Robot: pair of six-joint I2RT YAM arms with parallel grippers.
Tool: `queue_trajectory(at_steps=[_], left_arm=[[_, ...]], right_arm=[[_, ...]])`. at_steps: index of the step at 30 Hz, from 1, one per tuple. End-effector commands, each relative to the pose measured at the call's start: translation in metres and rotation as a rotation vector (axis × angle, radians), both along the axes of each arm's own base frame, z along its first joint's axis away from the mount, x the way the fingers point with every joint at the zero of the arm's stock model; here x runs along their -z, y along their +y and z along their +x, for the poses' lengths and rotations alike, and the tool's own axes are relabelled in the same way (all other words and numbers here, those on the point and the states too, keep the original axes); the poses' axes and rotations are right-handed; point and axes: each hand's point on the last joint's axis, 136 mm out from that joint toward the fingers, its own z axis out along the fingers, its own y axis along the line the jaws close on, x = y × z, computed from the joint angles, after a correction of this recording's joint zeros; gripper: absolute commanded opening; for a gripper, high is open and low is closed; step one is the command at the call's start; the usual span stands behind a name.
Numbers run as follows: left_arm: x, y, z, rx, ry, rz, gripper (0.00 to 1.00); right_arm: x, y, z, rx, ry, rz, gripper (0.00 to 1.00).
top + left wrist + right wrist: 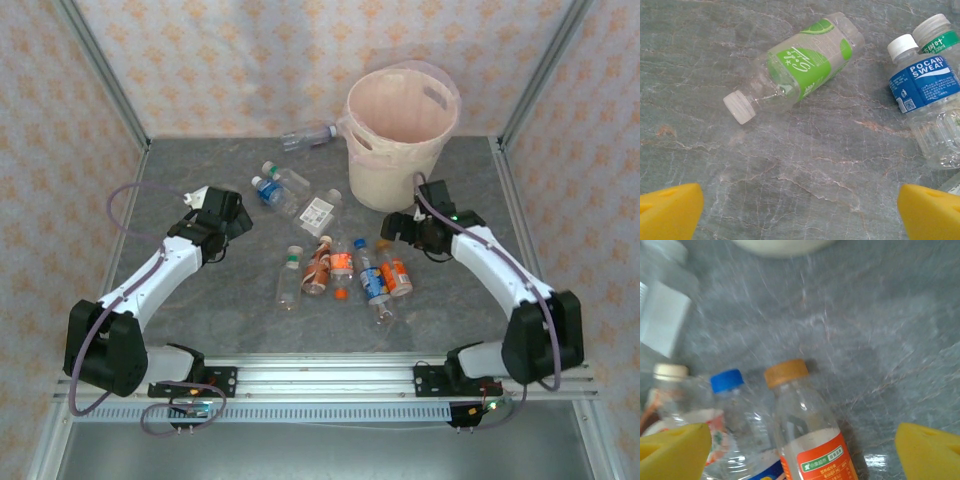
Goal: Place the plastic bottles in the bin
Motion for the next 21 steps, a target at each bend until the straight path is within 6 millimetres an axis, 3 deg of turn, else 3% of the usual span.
queue_trajectory(at_steps=[1,5,10,21], left_arm=[[-0.007,0.003,0.001,-0.026,-0.006,-0.017,1.00],[-0.007,0.004,0.000,-0.032,-0.004,-0.009,1.00],[-0.004,0.005,0.000,-0.035,0.012,-0.001,1.00],[0.004,0.005,0.002,-0.036,0.038,0.009,1.00]], right_arm=[[0.023,0.001,-0.015,-0.007,0.113,-0.030,0.94],[0.044,-0.006,-0.022,0.017,0.163,-0.070,0.88],[0.061,0.006,-0.036,-0.006,0.222,0.000,0.86],[0.084,-0.027,-0.034,0.147,0.193,-0.129,0.82]])
